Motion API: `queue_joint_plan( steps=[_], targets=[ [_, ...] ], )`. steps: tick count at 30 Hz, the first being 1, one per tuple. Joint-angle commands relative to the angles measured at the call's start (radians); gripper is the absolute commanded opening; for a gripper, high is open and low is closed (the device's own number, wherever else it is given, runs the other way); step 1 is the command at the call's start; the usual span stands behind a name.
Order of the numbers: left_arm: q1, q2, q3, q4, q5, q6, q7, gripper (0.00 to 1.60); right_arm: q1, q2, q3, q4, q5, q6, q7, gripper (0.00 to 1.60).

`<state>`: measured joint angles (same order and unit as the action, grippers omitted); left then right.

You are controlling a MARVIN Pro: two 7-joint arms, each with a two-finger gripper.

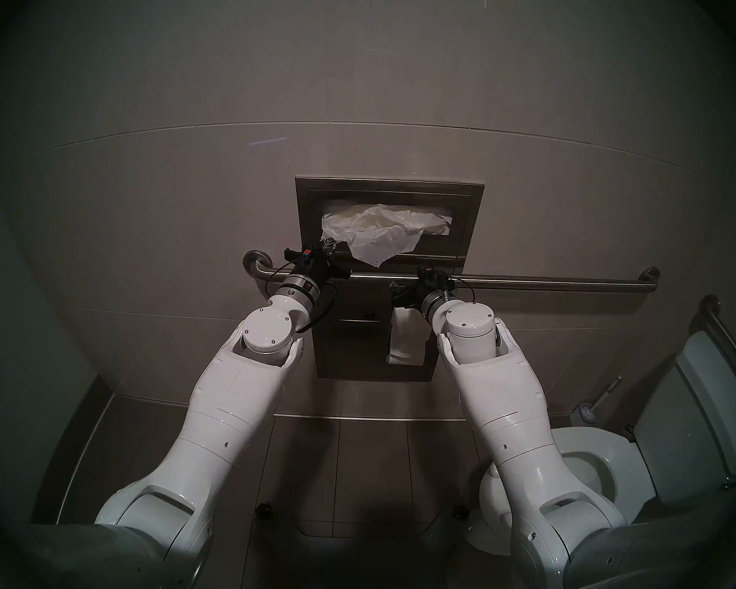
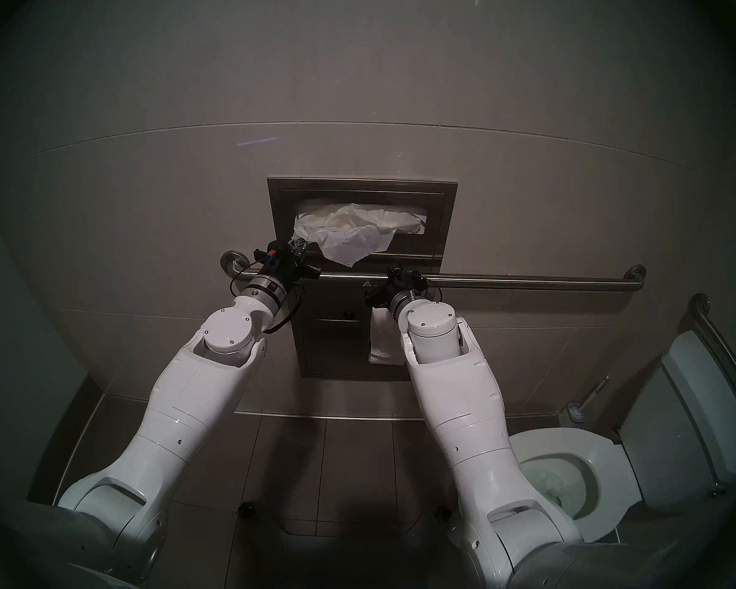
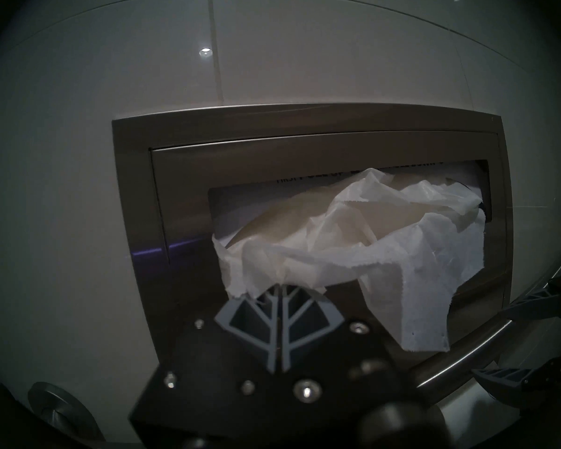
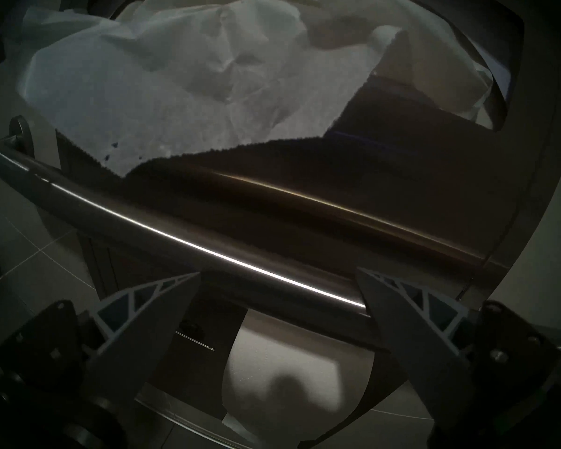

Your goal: Take out a toilet seat cover

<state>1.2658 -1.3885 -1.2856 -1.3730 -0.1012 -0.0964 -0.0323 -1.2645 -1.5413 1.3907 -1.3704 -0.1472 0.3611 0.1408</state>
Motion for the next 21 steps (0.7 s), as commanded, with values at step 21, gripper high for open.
queue_joint_plan(
  steps=[21],
  targets=[
    [0.070, 0.037, -0.013, -0.173, -0.033, 0.073, 0.005, 0.00, 0.072, -0.036, 0.007, 0.030, 0.009, -0.014, -0.005, 1.60]
  ],
)
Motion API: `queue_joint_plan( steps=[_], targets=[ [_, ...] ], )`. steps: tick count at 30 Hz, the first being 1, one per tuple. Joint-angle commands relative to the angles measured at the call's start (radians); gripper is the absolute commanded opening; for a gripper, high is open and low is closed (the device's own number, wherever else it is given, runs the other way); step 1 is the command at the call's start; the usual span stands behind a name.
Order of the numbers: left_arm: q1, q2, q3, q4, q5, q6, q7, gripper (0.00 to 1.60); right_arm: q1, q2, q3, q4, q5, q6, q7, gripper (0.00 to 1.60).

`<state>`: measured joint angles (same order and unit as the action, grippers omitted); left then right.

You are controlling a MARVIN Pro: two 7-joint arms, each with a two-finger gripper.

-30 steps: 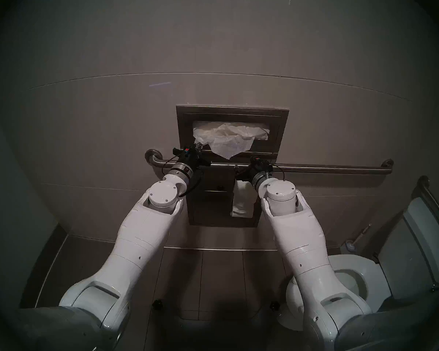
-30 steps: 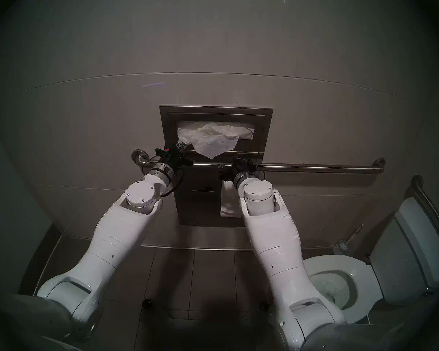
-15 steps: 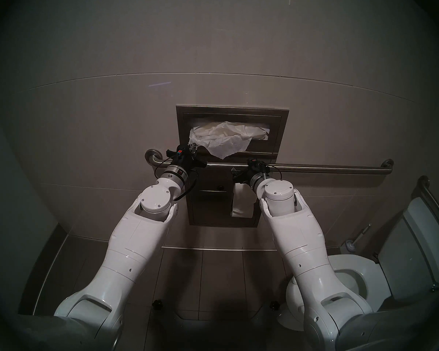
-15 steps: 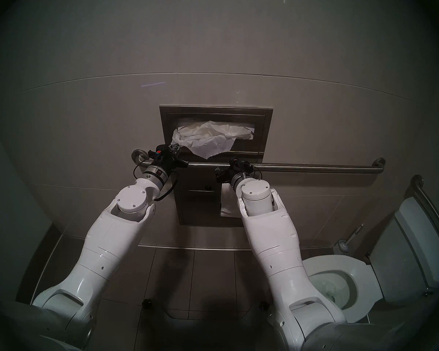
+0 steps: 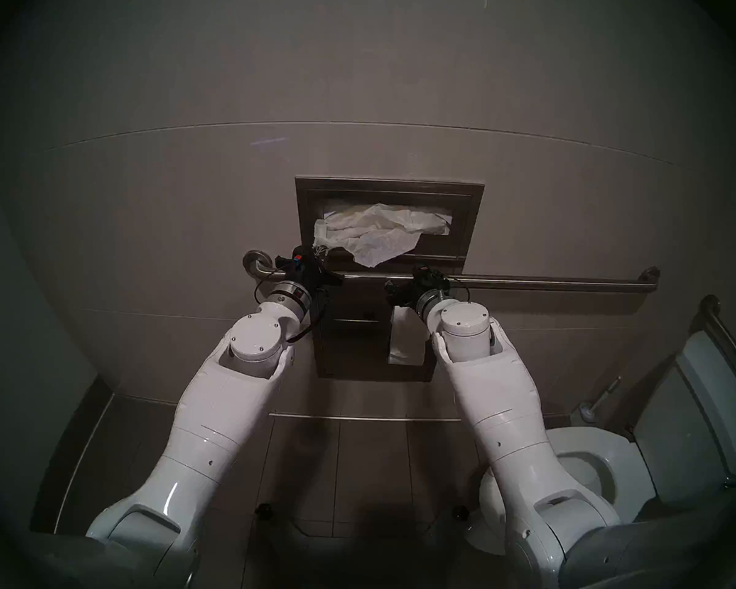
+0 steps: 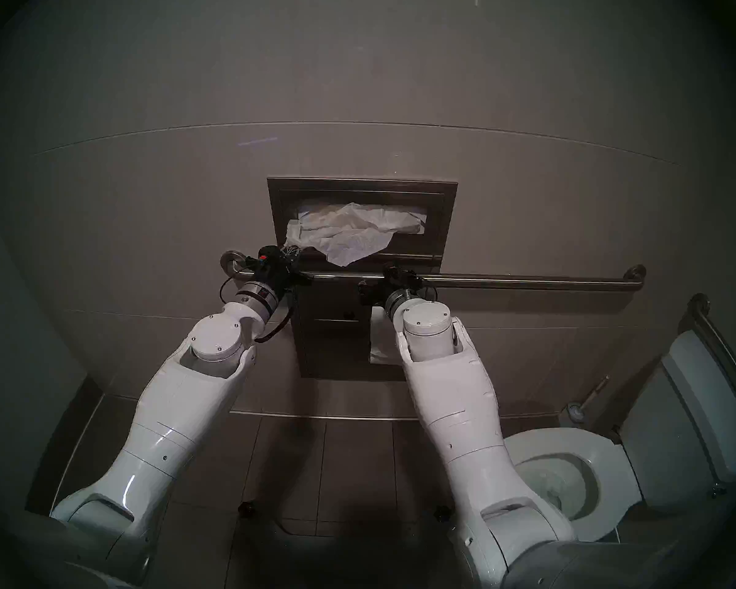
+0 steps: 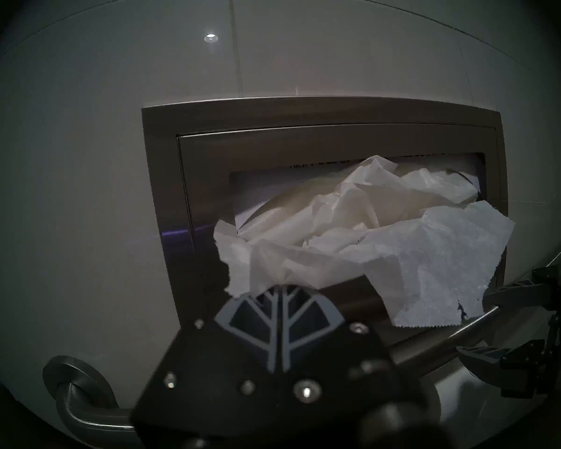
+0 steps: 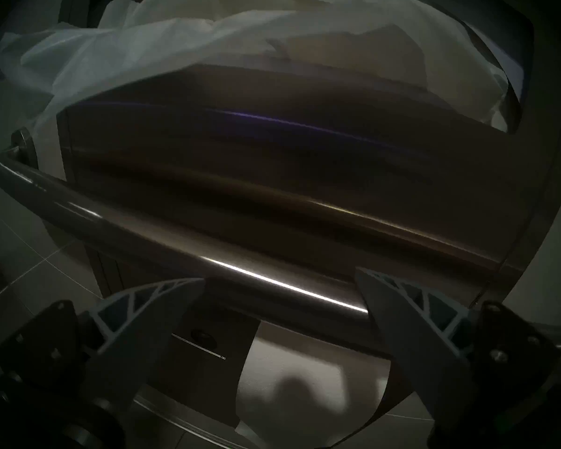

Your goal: Take out a toilet seat cover

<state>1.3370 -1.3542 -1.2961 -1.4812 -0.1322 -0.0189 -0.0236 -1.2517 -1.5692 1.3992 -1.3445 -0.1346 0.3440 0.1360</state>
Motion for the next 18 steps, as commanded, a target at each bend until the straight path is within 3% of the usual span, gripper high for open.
queue_joint_plan(
  steps=[1, 6, 10, 15, 18],
  targets=[
    [0.002, 0.005, -0.002, -0.069, -0.002, -0.003, -0.003, 0.00, 0.061, -0.008, -0.002, 0.012, -0.003, 0.000, -0.001, 1.60],
    [0.009, 0.011, 0.000, -0.070, 0.005, -0.003, 0.006, 0.00, 0.081, -0.018, 0.002, 0.027, 0.008, -0.009, 0.003, 1.60],
    [-0.005, 0.010, -0.003, -0.046, 0.002, -0.003, 0.010, 0.00, 0.090, 0.067, -0.114, 0.011, -0.112, -0.035, 0.035, 1.60],
    [-0.027, 0.006, -0.003, -0.030, 0.000, -0.006, 0.011, 0.00, 0.087, 0.111, -0.165, -0.047, -0.205, -0.057, 0.045, 1.60],
    [-0.038, 0.003, -0.002, -0.020, -0.001, -0.011, 0.009, 0.00, 0.070, 0.126, -0.150, -0.086, -0.217, -0.049, 0.043, 1.60]
  ],
)
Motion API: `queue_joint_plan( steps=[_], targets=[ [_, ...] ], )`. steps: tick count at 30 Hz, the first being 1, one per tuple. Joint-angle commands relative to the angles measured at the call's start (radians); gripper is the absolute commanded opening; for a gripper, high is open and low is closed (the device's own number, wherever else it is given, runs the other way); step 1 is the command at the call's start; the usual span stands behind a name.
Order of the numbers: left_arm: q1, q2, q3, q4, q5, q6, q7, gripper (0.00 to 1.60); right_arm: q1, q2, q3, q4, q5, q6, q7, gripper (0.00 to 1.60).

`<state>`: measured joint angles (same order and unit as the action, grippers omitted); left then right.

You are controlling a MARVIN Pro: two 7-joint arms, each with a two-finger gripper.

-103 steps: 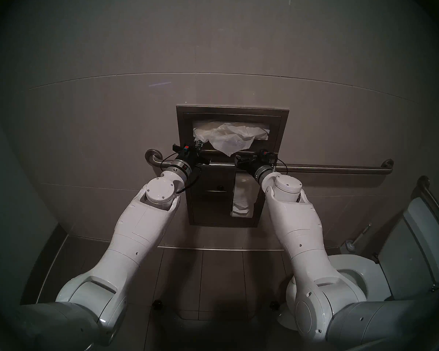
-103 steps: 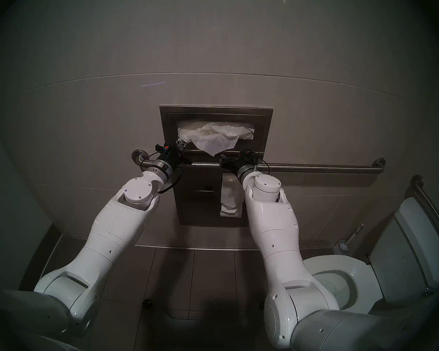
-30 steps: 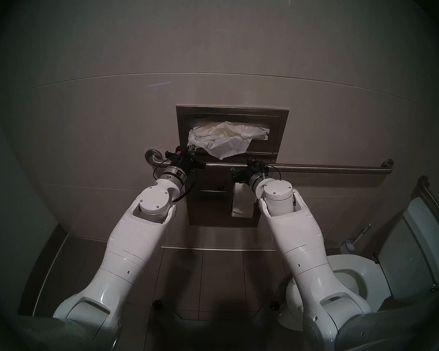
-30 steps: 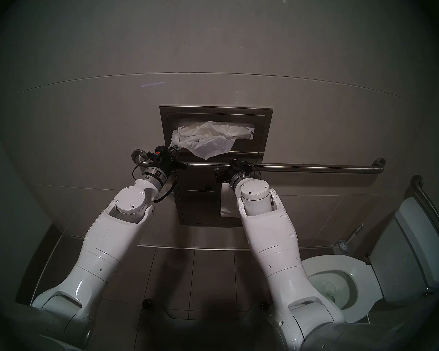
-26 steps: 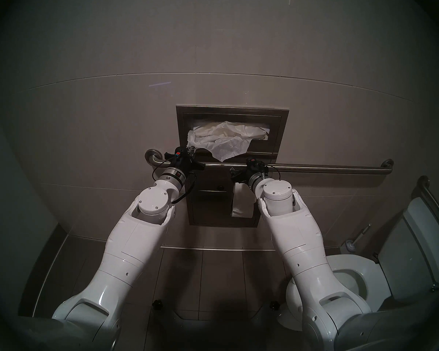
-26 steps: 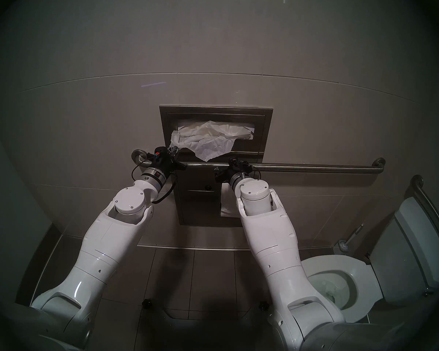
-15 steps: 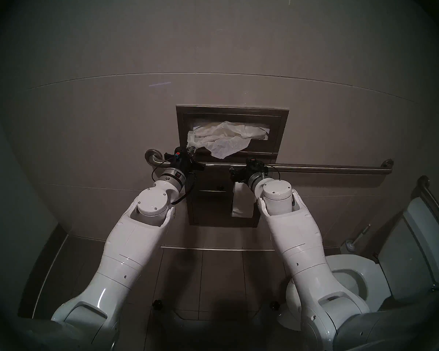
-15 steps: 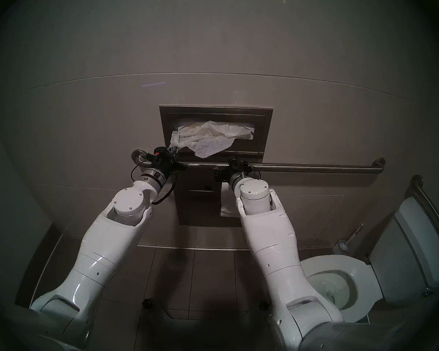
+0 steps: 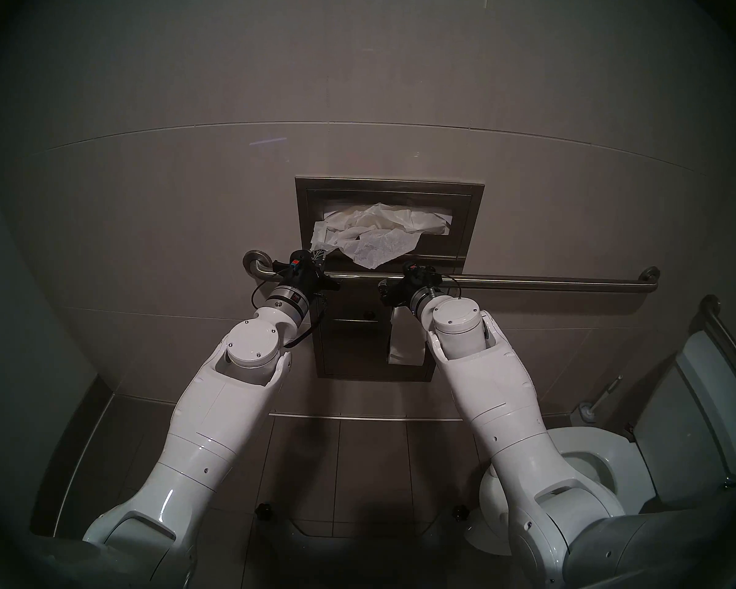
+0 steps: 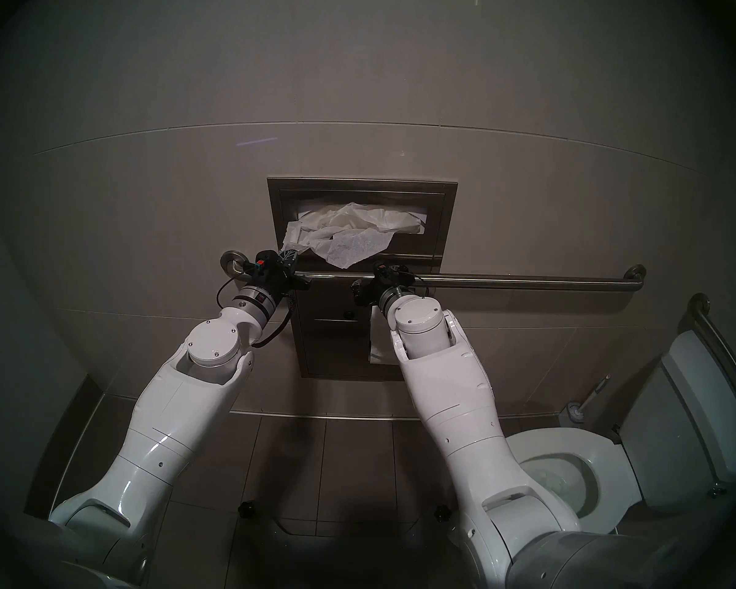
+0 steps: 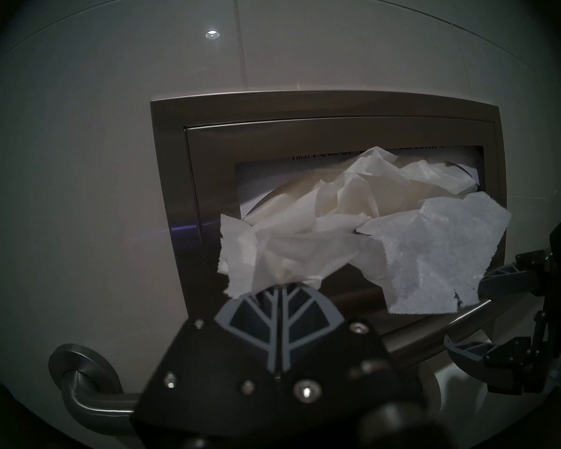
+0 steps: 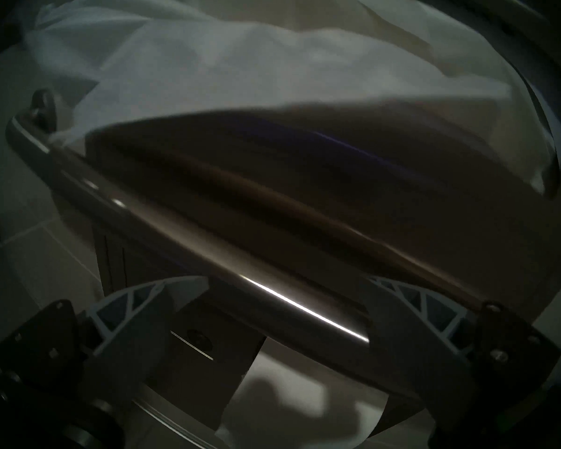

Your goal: Take out a toilet seat cover

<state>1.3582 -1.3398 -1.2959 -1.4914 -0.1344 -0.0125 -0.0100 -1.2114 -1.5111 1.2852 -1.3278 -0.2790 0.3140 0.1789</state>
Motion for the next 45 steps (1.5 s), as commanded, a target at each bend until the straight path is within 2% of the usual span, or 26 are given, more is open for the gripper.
queue_joint_plan(
  steps=[1, 10, 21, 22, 30, 36, 39, 40, 43, 44, 45],
  targets=[
    [-0.062, -0.012, -0.001, -0.007, 0.001, -0.019, -0.006, 0.00, 0.022, 0.076, -0.032, -0.121, -0.079, -0.021, -0.004, 1.60],
    [-0.076, -0.016, 0.005, 0.004, 0.004, -0.022, -0.018, 0.00, -0.003, 0.112, -0.009, -0.203, -0.110, -0.022, -0.021, 1.60],
    [-0.082, -0.027, 0.007, 0.010, 0.005, -0.023, -0.035, 0.00, -0.091, 0.125, -0.045, -0.310, -0.131, 0.001, 0.001, 1.60],
    [-0.082, -0.029, 0.007, 0.010, 0.004, -0.023, -0.037, 0.00, -0.109, 0.132, -0.047, -0.351, -0.134, 0.011, 0.001, 1.60],
    [-0.081, -0.034, 0.007, 0.013, 0.005, -0.023, -0.044, 0.00, -0.098, 0.127, -0.074, -0.390, -0.148, -0.012, -0.014, 1.60],
    [-0.083, -0.036, 0.004, 0.015, 0.007, -0.026, -0.050, 0.00, -0.092, 0.167, -0.095, -0.456, -0.188, -0.027, -0.013, 1.60],
    [-0.085, -0.038, 0.002, 0.014, 0.007, -0.028, -0.052, 0.00, -0.100, 0.176, -0.089, -0.502, -0.184, -0.013, -0.002, 1.60],
    [-0.085, -0.038, 0.001, 0.014, 0.007, -0.029, -0.053, 0.00, -0.088, 0.173, -0.090, -0.483, -0.183, -0.021, -0.002, 1.60],
    [-0.084, -0.038, -0.002, 0.015, 0.007, -0.033, -0.053, 0.00, -0.121, 0.192, -0.075, -0.554, -0.175, 0.015, 0.018, 1.60],
    [-0.083, -0.037, -0.004, 0.015, 0.007, -0.034, -0.053, 0.00, -0.108, 0.180, -0.068, -0.524, -0.164, 0.011, 0.018, 1.60],
    [-0.082, -0.035, -0.006, 0.015, 0.007, -0.035, -0.054, 0.00, -0.125, 0.185, -0.059, -0.552, -0.157, 0.032, 0.028, 1.60]
  ],
)
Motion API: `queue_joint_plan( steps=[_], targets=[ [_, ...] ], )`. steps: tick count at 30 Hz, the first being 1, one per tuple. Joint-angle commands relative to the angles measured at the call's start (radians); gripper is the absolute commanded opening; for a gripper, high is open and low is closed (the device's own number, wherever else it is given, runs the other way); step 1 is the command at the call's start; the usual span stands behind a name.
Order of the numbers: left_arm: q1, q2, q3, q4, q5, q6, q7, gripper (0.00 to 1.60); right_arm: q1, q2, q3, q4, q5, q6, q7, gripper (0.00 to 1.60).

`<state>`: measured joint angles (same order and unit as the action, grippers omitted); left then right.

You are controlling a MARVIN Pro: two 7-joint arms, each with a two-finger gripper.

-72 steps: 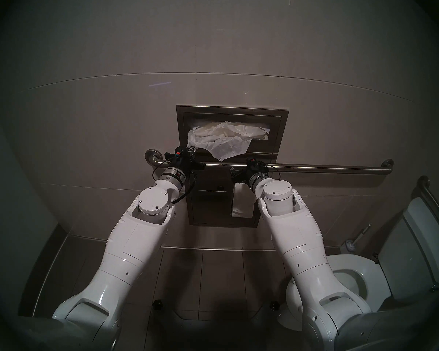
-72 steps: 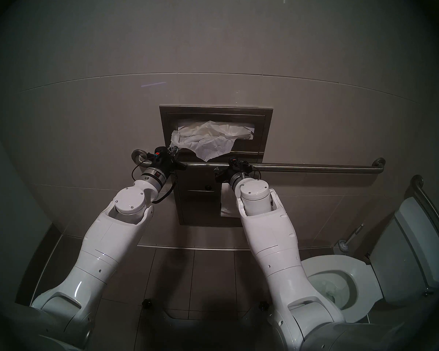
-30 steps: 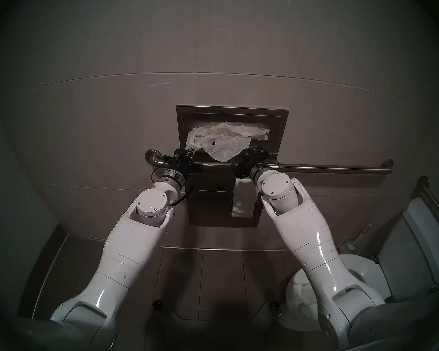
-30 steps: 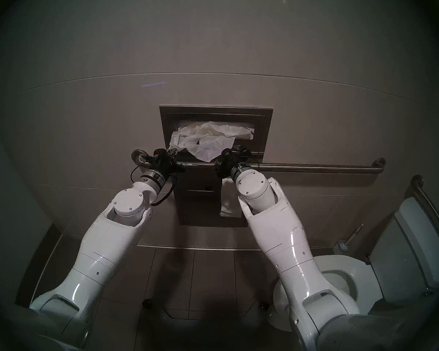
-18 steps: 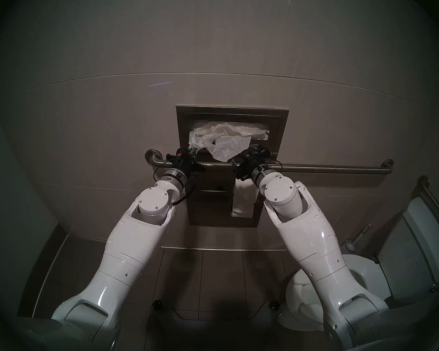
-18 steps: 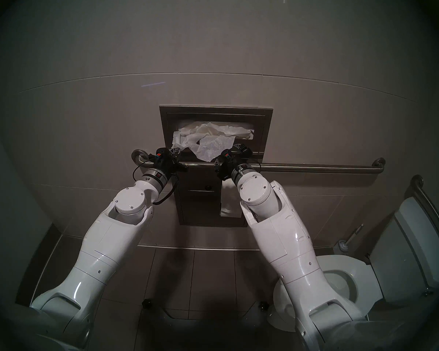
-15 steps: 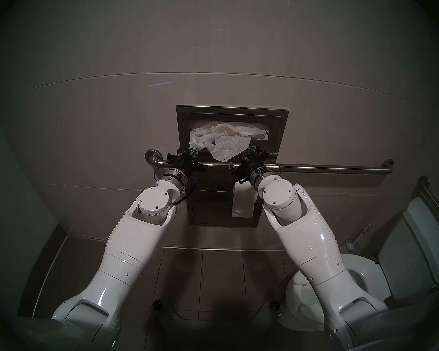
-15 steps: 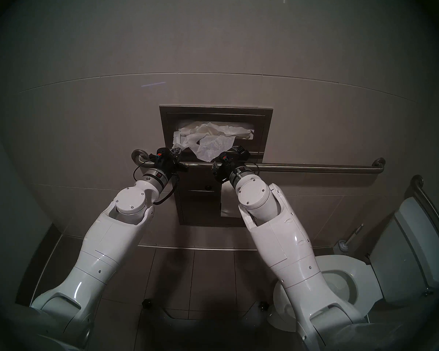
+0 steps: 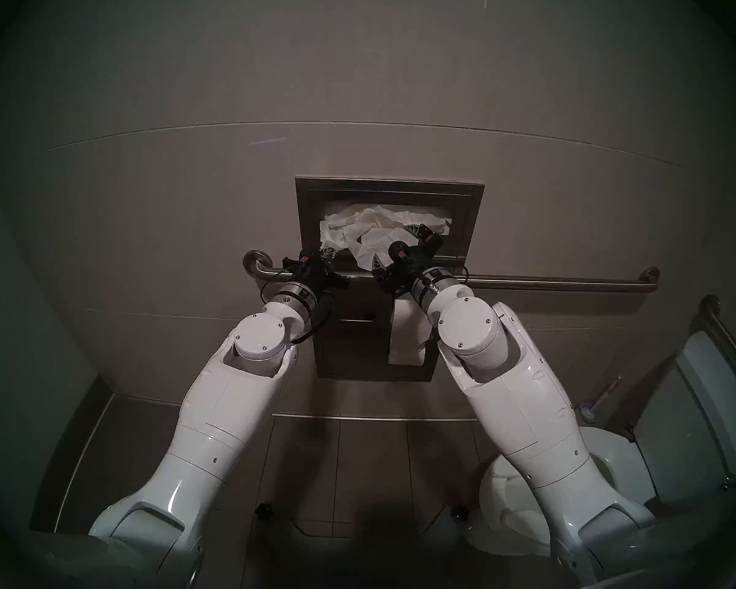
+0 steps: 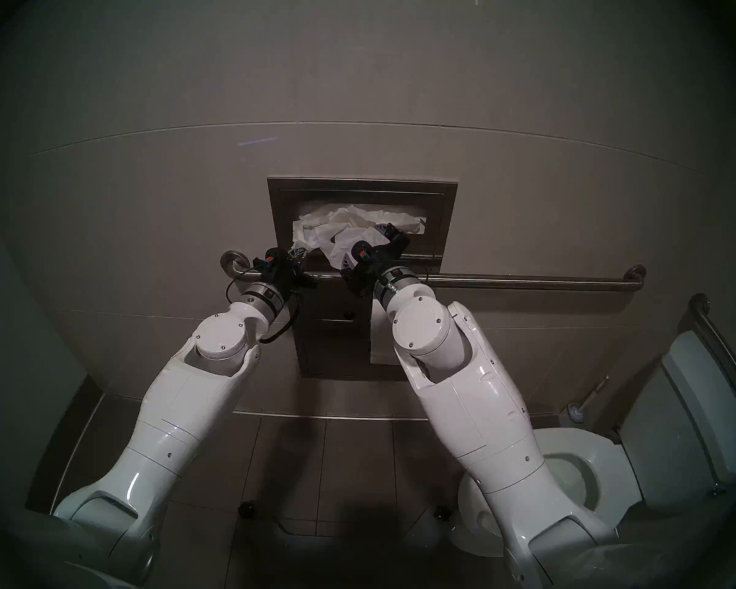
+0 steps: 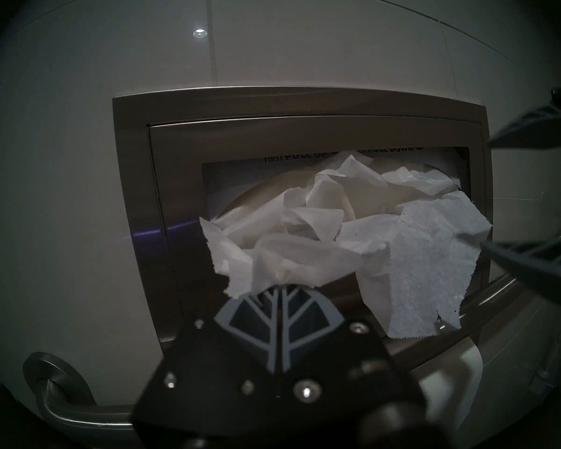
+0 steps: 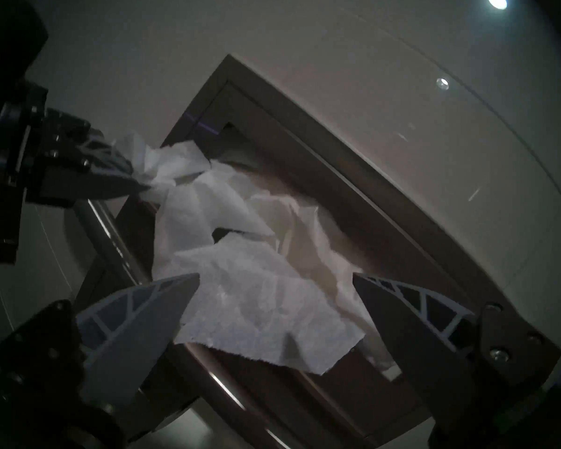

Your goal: Take out a toilet seat cover

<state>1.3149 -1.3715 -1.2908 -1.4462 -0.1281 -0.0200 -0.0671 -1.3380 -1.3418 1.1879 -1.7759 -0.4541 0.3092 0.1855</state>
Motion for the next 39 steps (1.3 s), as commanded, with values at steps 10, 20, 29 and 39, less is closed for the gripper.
queue_joint_plan(
  steps=[10, 20, 29, 39],
  targets=[
    [-0.025, 0.006, -0.033, -0.040, 0.004, -0.040, 0.003, 0.00, -0.073, -0.040, 0.166, -0.172, 0.171, 0.216, 0.089, 1.60],
    [-0.009, 0.010, -0.035, -0.048, 0.007, -0.041, 0.001, 0.00, 0.026, -0.162, 0.219, -0.096, 0.326, 0.238, 0.060, 1.60],
    [0.002, 0.015, -0.045, -0.060, 0.004, -0.045, 0.004, 0.00, 0.074, -0.285, 0.290, -0.002, 0.437, 0.285, 0.018, 1.60],
    [0.013, 0.024, -0.056, -0.075, 0.001, -0.047, 0.001, 0.00, 0.107, -0.324, 0.301, 0.109, 0.482, 0.256, -0.019, 1.60]
  ],
)
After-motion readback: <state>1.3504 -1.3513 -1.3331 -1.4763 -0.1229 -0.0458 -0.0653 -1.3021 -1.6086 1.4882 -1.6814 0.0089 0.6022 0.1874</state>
